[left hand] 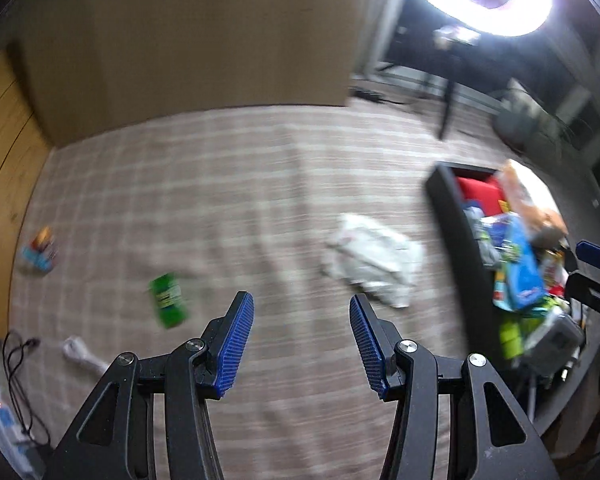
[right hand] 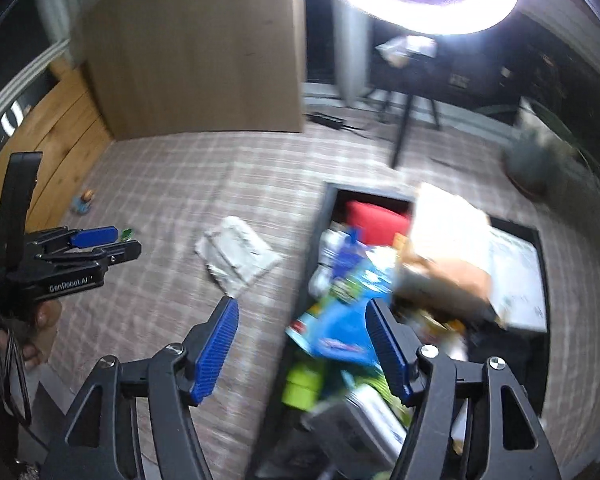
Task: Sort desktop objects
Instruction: 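Grasp the green candy with the left gripper while the right grasps the white paper packet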
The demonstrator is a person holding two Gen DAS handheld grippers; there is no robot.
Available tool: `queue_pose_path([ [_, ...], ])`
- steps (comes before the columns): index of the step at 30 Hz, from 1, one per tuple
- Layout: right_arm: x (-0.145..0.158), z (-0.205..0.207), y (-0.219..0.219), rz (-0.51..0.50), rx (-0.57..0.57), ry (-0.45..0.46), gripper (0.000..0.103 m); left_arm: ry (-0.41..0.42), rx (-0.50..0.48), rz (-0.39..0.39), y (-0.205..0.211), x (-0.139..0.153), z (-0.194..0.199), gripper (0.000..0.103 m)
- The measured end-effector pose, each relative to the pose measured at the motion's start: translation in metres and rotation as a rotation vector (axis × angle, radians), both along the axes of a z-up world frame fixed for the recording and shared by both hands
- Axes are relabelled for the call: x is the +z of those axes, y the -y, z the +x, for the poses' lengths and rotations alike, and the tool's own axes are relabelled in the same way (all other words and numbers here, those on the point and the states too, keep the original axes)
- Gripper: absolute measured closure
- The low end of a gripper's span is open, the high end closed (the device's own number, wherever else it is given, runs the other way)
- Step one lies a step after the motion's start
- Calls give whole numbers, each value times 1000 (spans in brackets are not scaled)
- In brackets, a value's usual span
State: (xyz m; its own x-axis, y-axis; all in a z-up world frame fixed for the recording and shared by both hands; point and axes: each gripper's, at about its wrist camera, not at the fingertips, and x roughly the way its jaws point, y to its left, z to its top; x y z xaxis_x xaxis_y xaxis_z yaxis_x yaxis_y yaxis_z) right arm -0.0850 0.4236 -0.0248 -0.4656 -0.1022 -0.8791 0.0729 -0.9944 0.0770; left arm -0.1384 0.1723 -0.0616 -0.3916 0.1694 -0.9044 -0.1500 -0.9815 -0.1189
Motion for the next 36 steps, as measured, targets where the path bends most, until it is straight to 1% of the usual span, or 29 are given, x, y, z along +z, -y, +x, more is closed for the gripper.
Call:
queue_pose_path([
  [3,-7,-20,25,18,63,20,40,27,57,2,39,-10,-4,49],
  [5,-15,-36,43,25,110,53,38,46,84,7,57,-17,-8,49],
  [7,-25,-50,57,29,145,84,38,60,97,4,67,-23,-11,49],
  [9,-37,-64,70,51,168,120,38,81,108,0,76,-31,-15,47],
  [11,-50,-79,81,63,192,154,38,109,118,12,84,-41,-22,44],
  [15,-80,-106,95,36,223,252,38,152,135,26,96,-57,-39,43],
  [18,-98,-124,98,42,211,296,38,190,149,36,104,-70,-52,43],
  [23,-116,-147,91,27,175,333,38,231,167,39,109,-84,-65,43],
  [27,-128,-159,87,27,166,359,38,242,166,52,107,-90,-69,43],
  [29,-132,-163,86,27,163,368,38,246,157,46,103,-93,-71,43],
  [31,-137,-166,84,33,158,372,38,249,157,41,100,-96,-72,47],
  [34,-144,-168,80,24,156,392,38,242,154,20,95,-97,-74,48],
  [36,-148,-168,78,16,155,401,38,239,153,9,93,-96,-75,51],
])
